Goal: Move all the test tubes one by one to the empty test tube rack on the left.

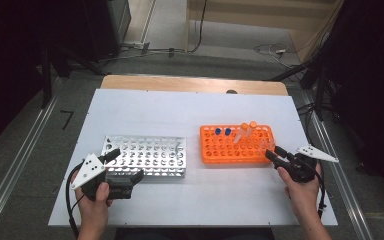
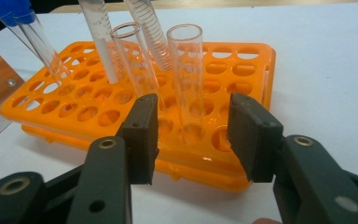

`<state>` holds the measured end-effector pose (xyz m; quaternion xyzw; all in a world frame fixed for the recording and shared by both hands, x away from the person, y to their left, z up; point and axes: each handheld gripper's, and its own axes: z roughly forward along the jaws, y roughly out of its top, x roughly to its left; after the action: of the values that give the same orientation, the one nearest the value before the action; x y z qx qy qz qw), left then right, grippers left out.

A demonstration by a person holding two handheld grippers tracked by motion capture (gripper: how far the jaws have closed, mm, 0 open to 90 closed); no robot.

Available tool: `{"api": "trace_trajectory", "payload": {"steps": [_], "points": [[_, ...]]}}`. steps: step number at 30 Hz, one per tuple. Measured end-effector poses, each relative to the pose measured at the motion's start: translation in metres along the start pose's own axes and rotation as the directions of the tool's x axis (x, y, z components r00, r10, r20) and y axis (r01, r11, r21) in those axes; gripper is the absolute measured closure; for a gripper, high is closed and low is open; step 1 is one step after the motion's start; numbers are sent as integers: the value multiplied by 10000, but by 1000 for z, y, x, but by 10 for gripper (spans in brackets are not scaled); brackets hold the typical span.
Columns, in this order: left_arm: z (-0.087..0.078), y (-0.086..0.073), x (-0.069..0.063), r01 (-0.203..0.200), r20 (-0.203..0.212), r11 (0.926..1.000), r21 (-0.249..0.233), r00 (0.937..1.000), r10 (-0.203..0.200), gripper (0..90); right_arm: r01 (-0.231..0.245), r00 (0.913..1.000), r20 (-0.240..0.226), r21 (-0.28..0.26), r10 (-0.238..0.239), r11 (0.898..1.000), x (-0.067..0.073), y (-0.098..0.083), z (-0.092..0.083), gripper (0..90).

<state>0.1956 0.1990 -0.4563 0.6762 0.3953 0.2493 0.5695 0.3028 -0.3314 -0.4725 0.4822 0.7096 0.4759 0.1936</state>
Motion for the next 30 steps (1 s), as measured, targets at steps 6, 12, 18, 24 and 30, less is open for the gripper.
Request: {"api": "trace_trajectory", "payload": {"steps": [6, 12, 18, 24, 30], "points": [[2, 0, -3, 25, 97, 10000, 11, 9999, -25, 0, 115, 9999, 125, 230, -118, 9997, 1, 1, 7, 552], [3, 1, -4, 7, 137, 10000, 4, 9999, -7, 0, 231, 9992, 311, 307, -241, 9993, 3, 1, 15, 604], [4, 1, -4, 17, 161, 10000, 18, 9999, -17, 0, 417, 9975, 559, 253, -431, 9988, 4, -1, 19, 655], [5, 1, -6, -18, 213, 10000, 66, 9998, 17, 0, 751, 9965, 353, 131, -755, 9971, 7, -5, 21, 702], [6, 2, -9, 1, 287, 10000, 48, 9996, -2, 0, 1167, 9910, 654, 107, -1172, 9931, 10, -6, 21, 735]]}}
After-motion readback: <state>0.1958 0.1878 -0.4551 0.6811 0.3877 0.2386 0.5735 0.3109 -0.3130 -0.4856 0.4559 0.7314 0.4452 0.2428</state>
